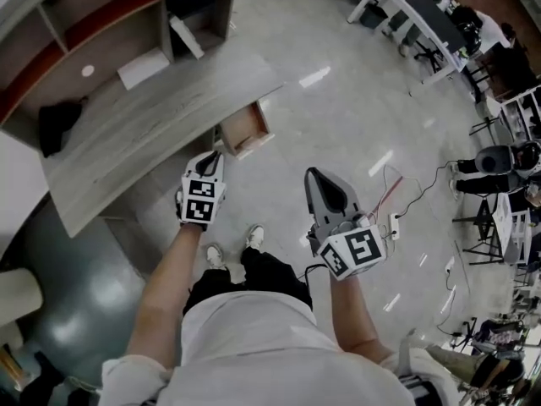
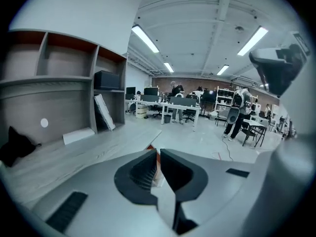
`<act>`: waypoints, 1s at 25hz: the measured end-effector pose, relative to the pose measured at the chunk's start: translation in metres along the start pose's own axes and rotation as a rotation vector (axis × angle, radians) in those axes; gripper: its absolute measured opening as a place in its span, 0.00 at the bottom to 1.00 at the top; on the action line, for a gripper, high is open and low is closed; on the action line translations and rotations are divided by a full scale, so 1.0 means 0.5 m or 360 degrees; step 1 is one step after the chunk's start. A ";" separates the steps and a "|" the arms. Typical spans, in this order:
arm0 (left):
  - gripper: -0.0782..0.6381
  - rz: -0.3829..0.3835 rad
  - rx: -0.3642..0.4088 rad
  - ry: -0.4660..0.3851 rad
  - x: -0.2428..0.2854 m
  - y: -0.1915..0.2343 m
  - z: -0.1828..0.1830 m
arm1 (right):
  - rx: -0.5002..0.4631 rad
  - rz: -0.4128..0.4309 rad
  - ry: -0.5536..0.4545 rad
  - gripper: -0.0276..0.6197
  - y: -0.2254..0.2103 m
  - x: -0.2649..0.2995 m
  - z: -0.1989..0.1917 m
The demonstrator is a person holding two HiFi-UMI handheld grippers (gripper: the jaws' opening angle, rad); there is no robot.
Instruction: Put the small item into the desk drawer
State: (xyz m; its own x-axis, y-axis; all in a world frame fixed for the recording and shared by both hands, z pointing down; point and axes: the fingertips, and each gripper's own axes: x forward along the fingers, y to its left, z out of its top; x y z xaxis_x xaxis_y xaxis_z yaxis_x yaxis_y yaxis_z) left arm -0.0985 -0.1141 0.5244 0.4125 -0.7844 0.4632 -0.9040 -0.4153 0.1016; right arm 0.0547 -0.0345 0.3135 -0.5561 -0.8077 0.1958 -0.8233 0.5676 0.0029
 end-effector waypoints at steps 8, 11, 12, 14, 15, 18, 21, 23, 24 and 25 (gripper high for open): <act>0.13 0.0022 0.0082 -0.0134 -0.071 -0.013 0.100 | -0.0027 -0.0082 -0.0078 0.08 -0.028 -0.057 0.035; 0.13 0.0024 0.0120 -0.0198 -0.098 -0.026 0.147 | -0.0017 -0.0115 -0.0120 0.08 -0.052 -0.080 0.048; 0.13 0.0029 0.0137 -0.0225 -0.108 -0.030 0.165 | -0.0014 -0.0120 -0.0133 0.08 -0.061 -0.087 0.053; 0.13 0.0047 0.0167 -0.0283 -0.128 -0.035 0.199 | -0.0015 -0.0124 -0.0160 0.08 -0.076 -0.099 0.065; 0.13 0.0054 0.0173 -0.0312 -0.136 -0.034 0.216 | -0.0019 -0.0127 -0.0172 0.08 -0.084 -0.103 0.071; 0.13 0.0046 0.0135 -0.0368 -0.150 -0.026 0.256 | -0.0038 -0.0122 -0.0191 0.08 -0.107 -0.108 0.086; 0.13 0.0034 0.0080 -0.0406 -0.163 -0.018 0.287 | -0.0053 -0.0119 -0.0202 0.08 -0.130 -0.105 0.098; 0.13 0.0039 0.0074 -0.0435 -0.175 -0.015 0.306 | -0.0049 -0.0127 -0.0218 0.08 -0.149 -0.102 0.105; 0.13 0.0043 0.0072 -0.0453 -0.181 -0.015 0.316 | -0.0047 -0.0131 -0.0224 0.08 -0.158 -0.100 0.107; 0.13 0.0051 0.0075 -0.0475 -0.189 -0.014 0.327 | -0.0045 -0.0135 -0.0231 0.08 -0.168 -0.098 0.110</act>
State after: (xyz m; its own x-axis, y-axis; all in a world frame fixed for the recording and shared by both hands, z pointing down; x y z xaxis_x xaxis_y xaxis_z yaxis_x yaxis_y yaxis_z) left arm -0.1127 -0.1124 0.3358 0.4051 -0.8952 0.1859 -0.9137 -0.4037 0.0473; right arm 0.1449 -0.0516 0.2497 -0.4969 -0.8664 0.0497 -0.8657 0.4988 0.0412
